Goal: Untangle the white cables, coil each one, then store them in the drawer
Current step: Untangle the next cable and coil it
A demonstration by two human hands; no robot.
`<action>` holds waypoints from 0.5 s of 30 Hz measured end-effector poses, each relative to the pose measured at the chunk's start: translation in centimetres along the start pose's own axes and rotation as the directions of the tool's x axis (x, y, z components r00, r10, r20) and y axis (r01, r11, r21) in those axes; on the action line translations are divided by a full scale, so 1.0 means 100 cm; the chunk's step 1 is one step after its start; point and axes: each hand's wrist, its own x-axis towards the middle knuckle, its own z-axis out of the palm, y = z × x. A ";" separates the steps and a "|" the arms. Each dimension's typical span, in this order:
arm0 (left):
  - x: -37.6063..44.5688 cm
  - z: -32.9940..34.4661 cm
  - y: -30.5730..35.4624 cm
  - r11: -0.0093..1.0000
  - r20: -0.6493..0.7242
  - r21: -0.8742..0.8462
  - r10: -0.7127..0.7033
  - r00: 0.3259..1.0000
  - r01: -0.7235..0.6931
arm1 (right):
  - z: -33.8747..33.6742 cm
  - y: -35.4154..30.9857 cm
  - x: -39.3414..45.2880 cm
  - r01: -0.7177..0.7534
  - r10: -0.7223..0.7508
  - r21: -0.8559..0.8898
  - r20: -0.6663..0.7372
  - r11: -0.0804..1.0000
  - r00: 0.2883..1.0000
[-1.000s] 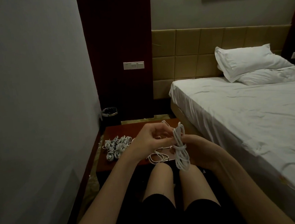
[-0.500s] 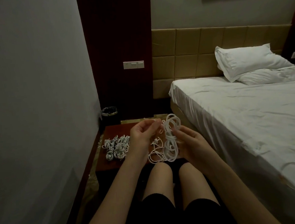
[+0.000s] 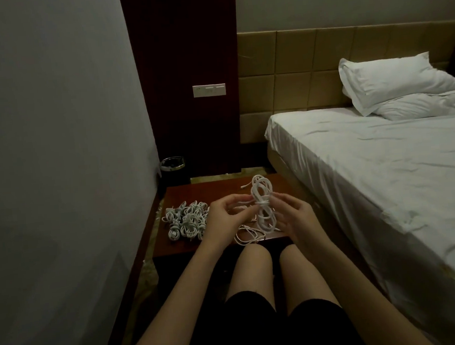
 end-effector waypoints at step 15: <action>0.037 -0.036 -0.075 0.958 -0.070 0.128 -0.251 0.966 0.258 | 0.027 0.064 0.066 -0.202 0.192 -0.157 -0.076 0.967 0.978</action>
